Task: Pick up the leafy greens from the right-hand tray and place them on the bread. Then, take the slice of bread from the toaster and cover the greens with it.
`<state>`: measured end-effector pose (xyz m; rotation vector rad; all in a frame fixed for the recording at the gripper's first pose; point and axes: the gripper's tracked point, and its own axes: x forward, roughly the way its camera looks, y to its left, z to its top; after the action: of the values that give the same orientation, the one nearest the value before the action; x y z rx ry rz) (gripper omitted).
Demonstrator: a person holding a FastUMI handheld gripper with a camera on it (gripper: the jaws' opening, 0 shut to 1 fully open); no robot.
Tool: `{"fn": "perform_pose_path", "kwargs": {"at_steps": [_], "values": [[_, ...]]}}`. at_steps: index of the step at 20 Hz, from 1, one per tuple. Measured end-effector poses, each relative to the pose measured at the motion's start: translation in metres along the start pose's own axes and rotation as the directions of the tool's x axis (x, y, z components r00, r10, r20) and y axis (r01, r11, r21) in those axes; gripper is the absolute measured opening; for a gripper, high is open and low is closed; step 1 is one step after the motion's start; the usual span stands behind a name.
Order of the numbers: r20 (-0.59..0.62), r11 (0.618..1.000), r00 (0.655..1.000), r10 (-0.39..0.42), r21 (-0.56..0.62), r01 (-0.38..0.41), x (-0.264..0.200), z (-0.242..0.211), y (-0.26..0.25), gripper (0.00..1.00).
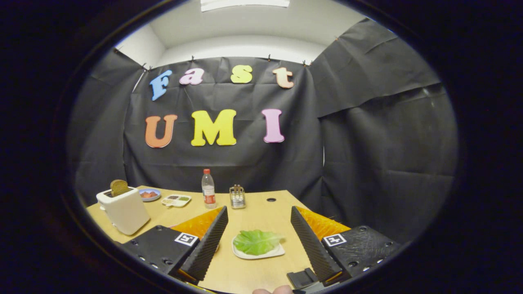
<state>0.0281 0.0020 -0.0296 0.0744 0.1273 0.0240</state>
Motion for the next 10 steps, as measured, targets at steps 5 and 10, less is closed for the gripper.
{"fn": "perform_pose_path", "kwargs": {"at_steps": [5, 10], "values": [[-0.122, 0.997, 0.992, -0.008, 0.080, 0.018, 0.033, -0.026, -0.015, 0.95], [-0.276, 0.981, 0.961, -0.018, 0.182, 0.071, 0.081, -0.068, -0.041, 0.96]]}}
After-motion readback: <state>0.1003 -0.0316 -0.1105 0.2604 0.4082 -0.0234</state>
